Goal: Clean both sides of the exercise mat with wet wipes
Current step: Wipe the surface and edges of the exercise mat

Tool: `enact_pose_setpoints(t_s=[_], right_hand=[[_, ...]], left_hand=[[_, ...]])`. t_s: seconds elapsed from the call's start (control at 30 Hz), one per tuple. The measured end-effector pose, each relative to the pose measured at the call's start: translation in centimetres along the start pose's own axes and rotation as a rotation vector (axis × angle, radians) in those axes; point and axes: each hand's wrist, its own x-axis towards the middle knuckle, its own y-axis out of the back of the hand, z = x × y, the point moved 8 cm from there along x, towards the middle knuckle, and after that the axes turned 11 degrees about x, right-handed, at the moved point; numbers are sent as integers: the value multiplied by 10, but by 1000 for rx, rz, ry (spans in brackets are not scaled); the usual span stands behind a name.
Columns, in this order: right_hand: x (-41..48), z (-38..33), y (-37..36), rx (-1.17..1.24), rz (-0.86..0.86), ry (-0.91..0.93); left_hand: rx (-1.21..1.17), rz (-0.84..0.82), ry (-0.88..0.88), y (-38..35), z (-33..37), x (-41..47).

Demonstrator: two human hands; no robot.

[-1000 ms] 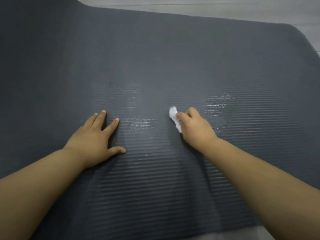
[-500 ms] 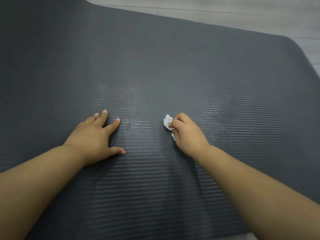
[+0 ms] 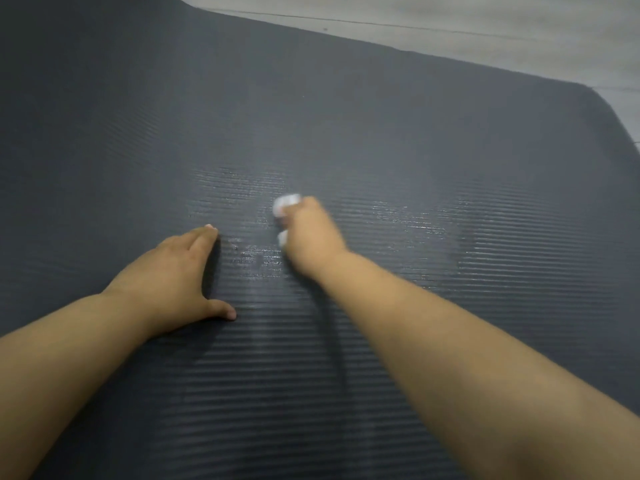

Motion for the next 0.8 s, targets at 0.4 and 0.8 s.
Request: enact_pose_setpoints(t_s=[0.4,0.8], right_hand=[[-40,151,125,-381,443,-510],[-92,99,95,-367,227,-66]], left_hand=[[80,35,84,-3,-15,4],[14,-89,-121,-20,42,-2]])
